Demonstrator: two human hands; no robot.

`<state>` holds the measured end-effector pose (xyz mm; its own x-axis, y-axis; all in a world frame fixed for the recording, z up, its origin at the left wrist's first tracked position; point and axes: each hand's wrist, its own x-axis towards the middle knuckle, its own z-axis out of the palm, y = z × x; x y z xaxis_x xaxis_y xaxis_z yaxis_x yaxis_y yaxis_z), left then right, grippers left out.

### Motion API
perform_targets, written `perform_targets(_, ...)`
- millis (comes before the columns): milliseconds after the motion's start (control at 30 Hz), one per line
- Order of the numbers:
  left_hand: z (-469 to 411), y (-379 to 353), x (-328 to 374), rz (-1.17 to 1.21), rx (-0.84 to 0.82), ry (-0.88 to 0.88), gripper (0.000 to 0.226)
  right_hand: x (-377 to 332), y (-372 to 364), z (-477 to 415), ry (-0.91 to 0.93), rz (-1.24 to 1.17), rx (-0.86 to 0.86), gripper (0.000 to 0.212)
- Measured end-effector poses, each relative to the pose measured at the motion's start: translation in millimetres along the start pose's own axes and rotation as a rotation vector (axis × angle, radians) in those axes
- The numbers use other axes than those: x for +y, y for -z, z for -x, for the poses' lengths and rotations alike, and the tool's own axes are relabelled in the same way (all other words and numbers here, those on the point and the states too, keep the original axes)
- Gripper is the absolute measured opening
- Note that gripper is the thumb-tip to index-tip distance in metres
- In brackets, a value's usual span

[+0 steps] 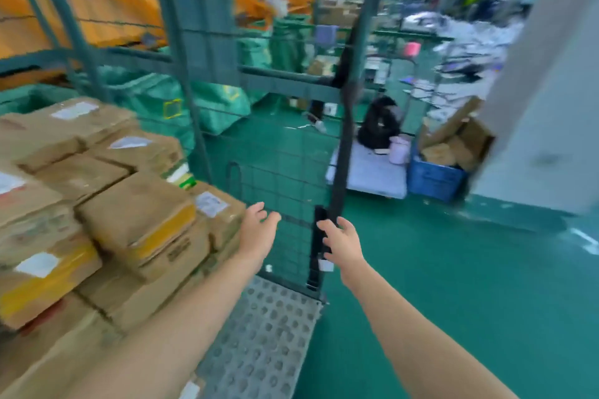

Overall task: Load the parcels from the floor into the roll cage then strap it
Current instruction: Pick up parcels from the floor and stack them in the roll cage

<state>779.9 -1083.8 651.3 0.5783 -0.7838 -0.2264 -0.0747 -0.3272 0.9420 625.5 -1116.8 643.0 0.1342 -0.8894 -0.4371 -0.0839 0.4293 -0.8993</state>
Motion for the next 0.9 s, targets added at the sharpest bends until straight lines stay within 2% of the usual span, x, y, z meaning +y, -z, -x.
perform_targets(200, 80.6, -148.5, 19.4, -0.017, -0.449, 0.009, 0.043, 21.7, 156.8, 59.9, 0.023, -0.144, 0.347, 0.069)
perform_targets(333, 166.7, -241.8, 26.1, -0.053, -0.68, 0.004, 0.036, 48.6, 262.2, 118.2, 0.019, -0.219, 0.565, 0.069)
perform_targets(500, 314.9, -351.8, 27.6, -0.129, -0.956, -0.03, 0.033, 98.1, 401.3, 231.2, 0.004, -0.284, 0.823, 0.059)
perform_targets(667, 480.9, -438.6, 20.0, -0.18, -1.241, -0.078, 0.028, 152.3, 527.8, 352.4, 0.001, -0.329, 1.075, 0.061)
perform_targets(900, 670.6, -515.7, -7.7, -0.277, -1.557, -0.137, 0.027, 221.1, 640.1, 494.0, -0.025, -0.463, 1.333, 0.071)
